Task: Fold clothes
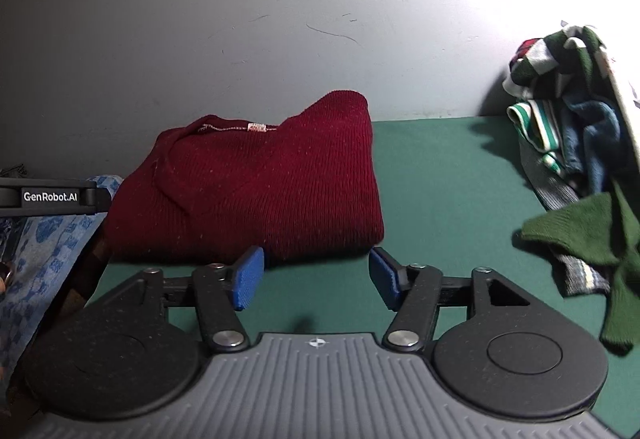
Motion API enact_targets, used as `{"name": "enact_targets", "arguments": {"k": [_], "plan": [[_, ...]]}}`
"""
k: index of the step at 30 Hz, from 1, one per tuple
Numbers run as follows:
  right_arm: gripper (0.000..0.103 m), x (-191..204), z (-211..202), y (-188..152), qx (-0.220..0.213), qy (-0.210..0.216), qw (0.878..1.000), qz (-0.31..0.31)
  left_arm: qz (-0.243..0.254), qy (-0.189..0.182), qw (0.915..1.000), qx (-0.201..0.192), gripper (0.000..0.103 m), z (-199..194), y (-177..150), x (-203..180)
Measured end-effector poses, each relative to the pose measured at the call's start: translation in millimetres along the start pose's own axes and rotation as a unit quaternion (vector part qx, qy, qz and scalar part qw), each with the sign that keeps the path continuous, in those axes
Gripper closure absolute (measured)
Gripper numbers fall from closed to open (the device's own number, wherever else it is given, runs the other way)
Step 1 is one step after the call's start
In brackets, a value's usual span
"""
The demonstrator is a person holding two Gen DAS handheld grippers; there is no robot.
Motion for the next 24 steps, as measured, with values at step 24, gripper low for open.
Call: {"name": "enact_targets", "arguments": {"k": [24], "plan": [[0.013, 31, -93, -62, 0.017, -0.019, 0.999, -0.026, 0.005, 0.009, 0.9998, 0.015, 0.001, -104, -87, 28]]}}
Point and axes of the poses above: each gripper's, at about its wrist camera, not at the fingertips, and z roughly the way its jaws point, x to its left, y to its top, the point moved 4 cm from there along z, roughly the way its jaws point, and after that the axes turned 12 degrees about -z, right-handed, at the moved point
